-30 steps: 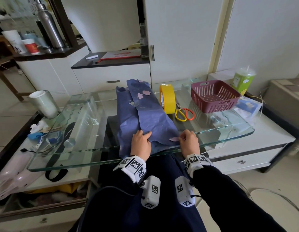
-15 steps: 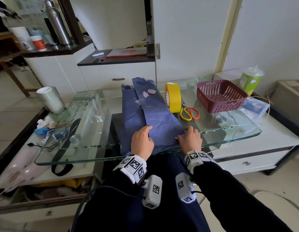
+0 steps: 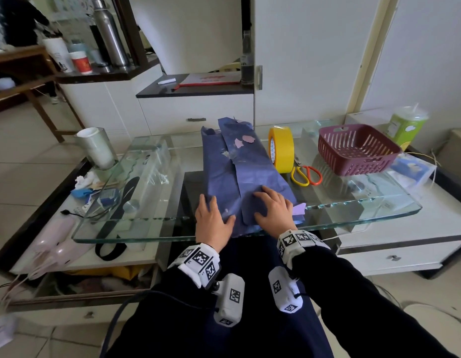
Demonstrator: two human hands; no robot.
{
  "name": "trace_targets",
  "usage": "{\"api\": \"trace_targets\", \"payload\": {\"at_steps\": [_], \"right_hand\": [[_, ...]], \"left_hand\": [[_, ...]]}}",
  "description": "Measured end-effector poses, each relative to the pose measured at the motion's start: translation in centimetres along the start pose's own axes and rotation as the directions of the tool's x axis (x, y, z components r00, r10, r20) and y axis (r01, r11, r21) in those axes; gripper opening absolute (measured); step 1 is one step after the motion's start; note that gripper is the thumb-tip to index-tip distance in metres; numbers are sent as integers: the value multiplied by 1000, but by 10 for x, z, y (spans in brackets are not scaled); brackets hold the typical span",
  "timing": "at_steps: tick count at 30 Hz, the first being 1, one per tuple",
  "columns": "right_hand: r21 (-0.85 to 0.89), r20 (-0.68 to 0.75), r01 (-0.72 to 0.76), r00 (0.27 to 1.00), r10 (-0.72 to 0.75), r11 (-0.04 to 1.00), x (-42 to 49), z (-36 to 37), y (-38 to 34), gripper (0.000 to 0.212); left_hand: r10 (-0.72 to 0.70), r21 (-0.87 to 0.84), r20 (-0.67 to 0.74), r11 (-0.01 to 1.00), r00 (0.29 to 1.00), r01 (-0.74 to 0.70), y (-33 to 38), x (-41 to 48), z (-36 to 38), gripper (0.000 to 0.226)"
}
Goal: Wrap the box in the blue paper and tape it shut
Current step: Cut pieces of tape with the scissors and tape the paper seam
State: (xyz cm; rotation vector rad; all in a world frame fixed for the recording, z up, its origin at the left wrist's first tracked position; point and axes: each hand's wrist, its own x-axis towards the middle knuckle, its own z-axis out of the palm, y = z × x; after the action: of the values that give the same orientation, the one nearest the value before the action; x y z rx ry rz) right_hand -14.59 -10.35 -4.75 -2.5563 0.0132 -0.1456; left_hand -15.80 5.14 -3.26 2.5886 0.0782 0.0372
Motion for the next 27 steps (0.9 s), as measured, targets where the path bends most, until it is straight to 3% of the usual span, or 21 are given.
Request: {"api": "trace_targets", "payload": {"at_steps": [6, 12, 17, 21, 24, 27], "right_hand": [[49, 72, 21, 997, -24, 999, -1, 1, -2, 72], [6, 99, 122, 988, -122, 992, 3, 2, -14, 74], [-36, 116, 176, 978, -171, 984, 9, -2, -23, 78], [-57, 99, 205, 975, -199, 977, 10, 1, -27, 80], [-115, 155, 232, 965, -214, 966, 13, 3, -28, 90], [-208, 183, 268, 955, -232, 941, 13, 4, -29, 87]], "left_hand": [[106, -56, 62, 993, 992, -102, 3, -5, 11, 97], [117, -107, 41, 988, 992, -112, 2, -5, 10, 94], [53, -229, -61, 971, 997, -66, 5, 2, 3, 79], [-132, -470, -38, 877, 990, 99, 1, 7, 4, 65], [-195, -492, -51, 858, 979, 145, -4, 8, 6, 33], [-159, -468, -54, 876, 986, 116, -6, 10, 9, 40]]}}
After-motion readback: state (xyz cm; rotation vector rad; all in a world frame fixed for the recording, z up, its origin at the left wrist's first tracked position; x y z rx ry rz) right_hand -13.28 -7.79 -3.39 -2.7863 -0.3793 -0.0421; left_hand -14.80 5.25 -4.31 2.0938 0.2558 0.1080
